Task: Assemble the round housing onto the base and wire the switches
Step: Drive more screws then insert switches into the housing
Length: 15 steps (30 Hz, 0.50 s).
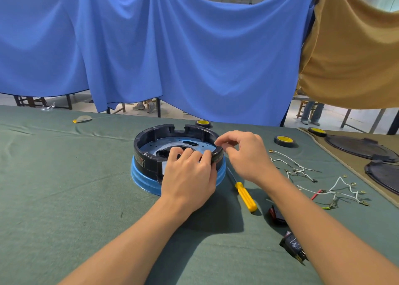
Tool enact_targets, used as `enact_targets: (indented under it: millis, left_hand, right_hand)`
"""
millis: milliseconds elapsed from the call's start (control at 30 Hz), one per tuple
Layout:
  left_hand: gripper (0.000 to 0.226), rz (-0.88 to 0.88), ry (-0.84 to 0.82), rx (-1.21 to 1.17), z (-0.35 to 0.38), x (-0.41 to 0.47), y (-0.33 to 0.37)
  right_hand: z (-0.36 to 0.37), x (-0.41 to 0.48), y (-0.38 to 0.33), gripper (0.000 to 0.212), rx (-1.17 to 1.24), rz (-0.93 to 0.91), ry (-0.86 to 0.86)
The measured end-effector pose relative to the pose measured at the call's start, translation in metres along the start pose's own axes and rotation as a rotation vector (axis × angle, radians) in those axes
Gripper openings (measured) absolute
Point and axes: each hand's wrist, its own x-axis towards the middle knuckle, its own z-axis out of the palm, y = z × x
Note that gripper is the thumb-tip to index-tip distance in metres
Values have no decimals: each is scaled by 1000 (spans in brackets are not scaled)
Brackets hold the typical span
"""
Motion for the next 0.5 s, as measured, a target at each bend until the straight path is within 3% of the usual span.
enact_targets:
  millis: [133,333,500]
  left_hand:
    - [21,-3,2,-9,0,0,0]
    - [22,-1,-8,-12,0,0,0]
    - [22,4,-14,-10,0,0,-1]
  right_hand:
    - [-3,0,2,35,-31,-19,36]
    - [0,-1,2,37,-82,-13,-155]
    - [-1,-2,0,32,-98,-33,-96]
